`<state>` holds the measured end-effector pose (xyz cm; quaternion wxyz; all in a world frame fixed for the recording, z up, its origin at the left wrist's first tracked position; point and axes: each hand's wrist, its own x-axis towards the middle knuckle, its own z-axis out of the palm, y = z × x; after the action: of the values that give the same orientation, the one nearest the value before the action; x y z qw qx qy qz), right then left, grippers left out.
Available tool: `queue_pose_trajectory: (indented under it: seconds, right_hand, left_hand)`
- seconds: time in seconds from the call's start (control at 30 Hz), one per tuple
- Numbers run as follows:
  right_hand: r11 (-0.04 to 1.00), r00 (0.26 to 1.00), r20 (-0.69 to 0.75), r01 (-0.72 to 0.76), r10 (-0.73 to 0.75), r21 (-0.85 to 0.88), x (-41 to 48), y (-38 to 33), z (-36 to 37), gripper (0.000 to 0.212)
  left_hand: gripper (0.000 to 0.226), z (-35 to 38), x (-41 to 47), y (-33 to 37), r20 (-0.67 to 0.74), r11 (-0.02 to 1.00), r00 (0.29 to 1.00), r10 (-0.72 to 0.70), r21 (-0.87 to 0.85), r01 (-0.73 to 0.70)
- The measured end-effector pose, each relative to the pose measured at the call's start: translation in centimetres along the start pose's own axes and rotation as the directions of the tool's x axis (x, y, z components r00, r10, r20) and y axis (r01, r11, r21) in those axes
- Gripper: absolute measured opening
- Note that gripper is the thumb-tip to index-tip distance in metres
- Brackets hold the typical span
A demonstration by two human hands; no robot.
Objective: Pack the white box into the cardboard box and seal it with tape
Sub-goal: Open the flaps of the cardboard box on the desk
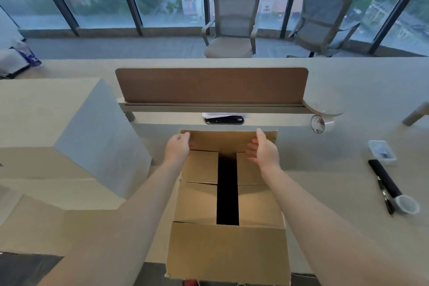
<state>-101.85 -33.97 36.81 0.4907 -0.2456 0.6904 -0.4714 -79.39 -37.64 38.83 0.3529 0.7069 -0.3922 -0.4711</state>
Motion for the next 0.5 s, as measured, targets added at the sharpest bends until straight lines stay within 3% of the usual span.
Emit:
queue_pose_trajectory:
  seconds: [0.13, 0.27, 0.33, 0.5]
  right_hand:
    - [0.872, 0.979, 0.091, 0.204, -0.183, -0.445, 1.7, 0.3, 0.9, 0.045]
    - [0.575, 0.944, 0.214, 0.324, -0.252, -0.751, 4.2, 1.4, 1.4, 0.043]
    - [0.424, 0.933, 0.268, 0.349, -0.240, -0.835, 5.3, 1.9, 1.9, 0.040]
    - [0.288, 0.930, 0.261, 0.332, -0.258, -0.898, 6.9, 3.4, 3.2, 0.035]
  left_hand:
    - [0.037, 1.3, 2.1, -0.2, 0.126, 0.925, 0.972, 0.199, 0.304, -0.229]
    - [0.038, 2.8, 5.3, -1.5, 0.276, 0.751, 0.925, 0.261, 0.543, -0.375]
    - [0.036, 3.5, 7.0, -2.5, 0.321, 0.668, 0.907, 0.273, 0.615, -0.419]
    - [0.030, 5.0, 9.1, -4.8, 0.345, 0.549, 0.880, 0.326, 0.689, -0.473]
